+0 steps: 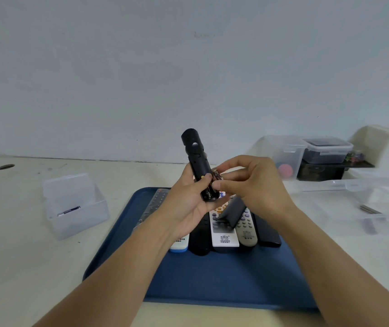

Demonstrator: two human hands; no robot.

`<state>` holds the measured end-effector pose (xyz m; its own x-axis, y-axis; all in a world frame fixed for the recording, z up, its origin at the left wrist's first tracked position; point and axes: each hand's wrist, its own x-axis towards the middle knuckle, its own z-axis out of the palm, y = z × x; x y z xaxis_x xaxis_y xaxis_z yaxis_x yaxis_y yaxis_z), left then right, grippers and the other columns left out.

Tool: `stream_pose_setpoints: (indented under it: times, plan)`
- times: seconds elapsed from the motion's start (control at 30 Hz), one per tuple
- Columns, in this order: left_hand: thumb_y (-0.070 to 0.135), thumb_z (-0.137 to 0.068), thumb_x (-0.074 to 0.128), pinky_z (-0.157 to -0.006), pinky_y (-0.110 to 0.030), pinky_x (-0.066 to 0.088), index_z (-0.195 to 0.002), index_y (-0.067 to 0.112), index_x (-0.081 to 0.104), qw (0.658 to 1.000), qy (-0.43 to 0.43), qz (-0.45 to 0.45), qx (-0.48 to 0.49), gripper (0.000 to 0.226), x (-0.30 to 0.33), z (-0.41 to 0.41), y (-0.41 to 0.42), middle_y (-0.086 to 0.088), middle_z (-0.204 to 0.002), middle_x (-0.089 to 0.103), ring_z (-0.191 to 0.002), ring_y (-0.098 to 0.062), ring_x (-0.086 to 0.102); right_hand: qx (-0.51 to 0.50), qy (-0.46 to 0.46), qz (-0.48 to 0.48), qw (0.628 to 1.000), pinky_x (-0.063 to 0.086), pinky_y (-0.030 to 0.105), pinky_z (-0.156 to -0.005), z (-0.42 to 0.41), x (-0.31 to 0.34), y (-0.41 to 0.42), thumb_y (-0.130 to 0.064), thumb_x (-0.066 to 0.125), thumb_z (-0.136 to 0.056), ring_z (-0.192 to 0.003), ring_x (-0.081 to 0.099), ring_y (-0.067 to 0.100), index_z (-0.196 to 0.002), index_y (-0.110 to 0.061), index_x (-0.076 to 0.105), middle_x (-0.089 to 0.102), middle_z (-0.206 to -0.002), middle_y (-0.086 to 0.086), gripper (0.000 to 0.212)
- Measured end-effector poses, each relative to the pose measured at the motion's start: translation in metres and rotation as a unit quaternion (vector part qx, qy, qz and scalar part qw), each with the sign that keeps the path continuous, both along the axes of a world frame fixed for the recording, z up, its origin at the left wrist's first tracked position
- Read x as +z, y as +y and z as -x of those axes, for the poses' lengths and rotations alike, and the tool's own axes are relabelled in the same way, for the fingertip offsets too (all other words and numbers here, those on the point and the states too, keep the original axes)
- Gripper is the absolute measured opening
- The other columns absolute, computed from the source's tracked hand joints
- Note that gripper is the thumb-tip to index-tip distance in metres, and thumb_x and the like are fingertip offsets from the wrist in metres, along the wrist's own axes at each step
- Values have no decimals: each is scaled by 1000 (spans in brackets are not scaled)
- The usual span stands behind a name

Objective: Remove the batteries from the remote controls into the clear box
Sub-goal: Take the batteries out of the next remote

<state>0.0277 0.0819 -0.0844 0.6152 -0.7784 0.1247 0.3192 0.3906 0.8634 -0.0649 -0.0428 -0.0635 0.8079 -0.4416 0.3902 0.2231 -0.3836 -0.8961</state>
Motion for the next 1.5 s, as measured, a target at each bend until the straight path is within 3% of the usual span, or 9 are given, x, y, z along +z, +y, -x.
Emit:
stream_pose_setpoints:
  times: [0.17,0.33,0.47,0.7,0.9,1.13,1.27,1.37,1.5]
  plan:
    - [10,-110,34,-79,-43,61,-145,30,42,999,27,34,-11,41,-1,-2,-1,-20,-137,63,-96,-28,74,-61,-1,115,992,47,10,-50,-5,-7,11,4,83,-72,-49,61,-2,-68,-4,73,67,-55,-20,13]
    - [7,-110,31,-72,-39,62,-146,26,42,998,51,35,1,42,-4,-6,-1,-14,-103,76,-86,-27,75,-23,19,285,958,55,44,-76,-5,-6,16,6,68,-81,-75,67,27,-83,-4,78,75,-86,10,14]
    - [6,-110,30,-67,-37,60,-143,20,44,997,60,38,0,38,-2,-7,1,-13,-99,75,-81,-25,75,25,24,307,951,54,45,-84,-5,-5,12,7,64,-83,-93,69,25,-95,-7,80,76,-110,0,23]
    - [14,-111,30,-75,-49,63,-131,9,53,992,115,35,-38,31,-1,1,1,-25,-120,59,-94,-35,75,21,13,113,993,63,43,-69,-3,-6,1,0,87,-70,-68,73,27,-85,-12,81,77,-74,2,20]
    - [16,-112,30,-81,-46,63,-132,7,53,994,106,10,-24,32,-2,3,-1,-20,-100,68,-87,-27,73,15,-23,47,999,42,11,-54,-3,-10,1,-4,95,-58,-51,48,2,-75,-17,76,68,-66,-14,28]
    - [15,-112,32,-77,-43,63,-135,7,53,996,79,-3,-28,33,1,9,-3,-20,-107,61,-82,-21,71,25,46,-92,994,59,43,-76,-8,-15,-4,-4,92,-63,-73,57,21,-96,-14,73,61,-83,1,39]
    - [0,-107,40,-79,-41,62,-130,3,52,998,45,5,-31,26,0,8,-2,-17,-109,68,-94,-24,74,56,52,-119,990,56,45,-83,-5,-11,-8,-7,80,-81,-84,65,26,-98,-12,74,72,-97,9,19]
    - [-10,-104,40,-78,-41,63,-135,2,46,999,45,5,5,35,-1,1,-1,-22,-111,65,-96,-36,75,-7,87,69,994,49,26,-79,7,-3,-29,-12,68,-91,-92,67,12,-104,-26,75,73,-105,-9,20]
    - [-10,-104,38,-76,-40,63,-137,3,44,998,16,-16,57,36,-5,-7,-1,-25,-112,67,-94,-38,76,60,236,316,917,40,25,-105,19,-1,-49,-3,70,-83,-130,48,3,-122,-37,67,52,-140,-17,51]
